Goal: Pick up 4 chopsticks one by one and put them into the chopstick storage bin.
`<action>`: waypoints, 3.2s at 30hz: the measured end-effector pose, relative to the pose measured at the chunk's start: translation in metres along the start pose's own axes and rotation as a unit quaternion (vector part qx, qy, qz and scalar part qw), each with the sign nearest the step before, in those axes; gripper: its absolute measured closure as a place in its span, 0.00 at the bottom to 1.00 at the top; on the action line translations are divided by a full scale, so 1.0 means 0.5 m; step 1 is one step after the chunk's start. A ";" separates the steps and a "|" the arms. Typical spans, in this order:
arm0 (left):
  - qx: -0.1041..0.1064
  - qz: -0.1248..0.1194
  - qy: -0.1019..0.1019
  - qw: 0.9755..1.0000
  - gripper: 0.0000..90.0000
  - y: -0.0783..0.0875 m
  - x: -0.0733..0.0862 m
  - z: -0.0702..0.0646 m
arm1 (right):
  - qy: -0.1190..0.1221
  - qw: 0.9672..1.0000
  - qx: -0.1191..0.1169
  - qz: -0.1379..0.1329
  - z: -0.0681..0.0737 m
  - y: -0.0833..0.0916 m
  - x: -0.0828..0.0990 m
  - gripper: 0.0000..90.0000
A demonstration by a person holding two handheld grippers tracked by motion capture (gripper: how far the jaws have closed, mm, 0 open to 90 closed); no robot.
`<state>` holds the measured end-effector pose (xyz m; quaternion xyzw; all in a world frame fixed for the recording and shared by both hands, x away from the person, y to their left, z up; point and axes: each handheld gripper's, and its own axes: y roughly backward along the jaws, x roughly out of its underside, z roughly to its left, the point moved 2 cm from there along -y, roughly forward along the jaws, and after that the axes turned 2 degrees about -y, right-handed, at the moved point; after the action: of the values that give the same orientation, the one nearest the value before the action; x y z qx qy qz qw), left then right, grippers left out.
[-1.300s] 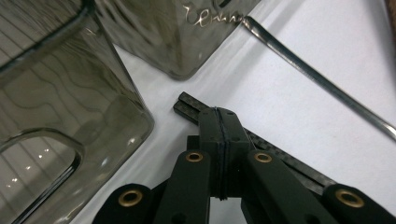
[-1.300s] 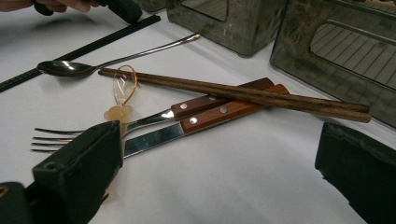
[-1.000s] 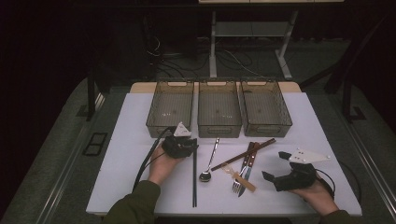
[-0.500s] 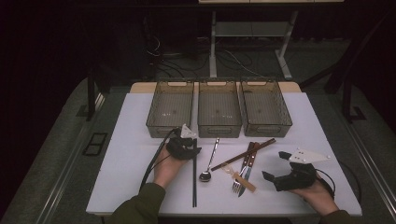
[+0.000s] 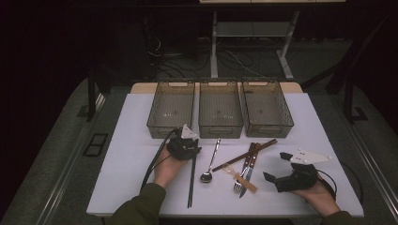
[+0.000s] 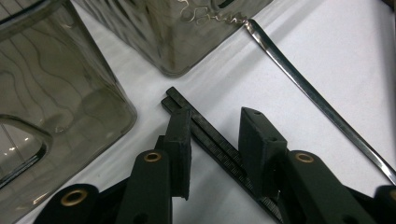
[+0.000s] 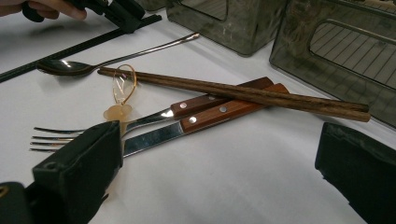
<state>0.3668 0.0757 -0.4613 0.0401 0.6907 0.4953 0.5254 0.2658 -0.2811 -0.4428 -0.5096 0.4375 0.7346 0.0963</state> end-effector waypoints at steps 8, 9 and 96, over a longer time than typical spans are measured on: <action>0.000 0.003 0.001 1.000 0.80 0.005 0.004 0.010 | 0.000 1.000 -0.001 -0.001 0.000 0.000 0.000 0.01; 0.000 0.003 -0.001 1.000 0.80 0.006 0.004 0.011 | 0.000 1.000 -0.001 -0.001 0.000 0.000 0.000 0.01; 0.015 -0.002 0.043 0.999 0.88 0.139 0.098 0.034 | -0.001 1.000 0.002 -0.003 -0.001 0.003 0.000 0.01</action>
<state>0.3259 0.1500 -0.4437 0.0250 0.7204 0.4847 0.4955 0.2653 -0.2825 -0.4419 -0.5100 0.4373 0.7340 0.0996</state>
